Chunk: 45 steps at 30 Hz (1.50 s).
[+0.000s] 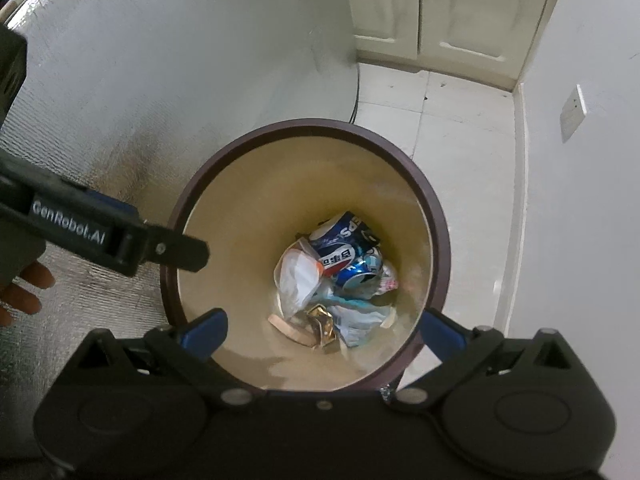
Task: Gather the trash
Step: 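Hold both open tools above the bin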
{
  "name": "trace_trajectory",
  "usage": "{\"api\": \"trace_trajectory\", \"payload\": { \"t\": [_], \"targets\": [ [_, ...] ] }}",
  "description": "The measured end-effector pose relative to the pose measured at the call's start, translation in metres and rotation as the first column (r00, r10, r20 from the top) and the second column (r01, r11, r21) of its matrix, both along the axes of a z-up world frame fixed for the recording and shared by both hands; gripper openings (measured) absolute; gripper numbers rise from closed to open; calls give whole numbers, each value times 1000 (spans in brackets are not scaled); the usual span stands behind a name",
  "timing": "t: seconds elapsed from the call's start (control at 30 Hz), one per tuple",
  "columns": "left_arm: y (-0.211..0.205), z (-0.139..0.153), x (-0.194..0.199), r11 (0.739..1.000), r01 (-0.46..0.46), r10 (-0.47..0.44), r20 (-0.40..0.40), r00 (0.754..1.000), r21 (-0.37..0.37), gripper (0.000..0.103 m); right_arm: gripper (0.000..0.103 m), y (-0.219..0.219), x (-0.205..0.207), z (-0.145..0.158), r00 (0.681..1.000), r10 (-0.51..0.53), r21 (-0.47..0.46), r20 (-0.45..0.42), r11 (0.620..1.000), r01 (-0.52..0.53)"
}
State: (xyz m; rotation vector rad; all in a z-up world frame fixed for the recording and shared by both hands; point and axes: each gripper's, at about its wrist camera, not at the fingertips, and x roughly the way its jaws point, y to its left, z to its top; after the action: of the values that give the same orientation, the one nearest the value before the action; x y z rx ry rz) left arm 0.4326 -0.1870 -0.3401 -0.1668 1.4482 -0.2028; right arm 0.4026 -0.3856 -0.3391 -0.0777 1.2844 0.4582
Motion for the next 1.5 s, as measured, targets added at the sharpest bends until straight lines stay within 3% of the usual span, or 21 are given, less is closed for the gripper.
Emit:
{"api": "trace_trajectory", "payload": {
  "t": [0.8,1.5],
  "targets": [
    [6,35,-35,999,23,-24,40,999,27,103,103,-25,-16,31,990,-135,-6,-28,991,135],
    [2,90,-76,999,41,-43,151,988,12,103,103,-41,-57,84,964,-262,-45,48,964,264]
  ]
}}
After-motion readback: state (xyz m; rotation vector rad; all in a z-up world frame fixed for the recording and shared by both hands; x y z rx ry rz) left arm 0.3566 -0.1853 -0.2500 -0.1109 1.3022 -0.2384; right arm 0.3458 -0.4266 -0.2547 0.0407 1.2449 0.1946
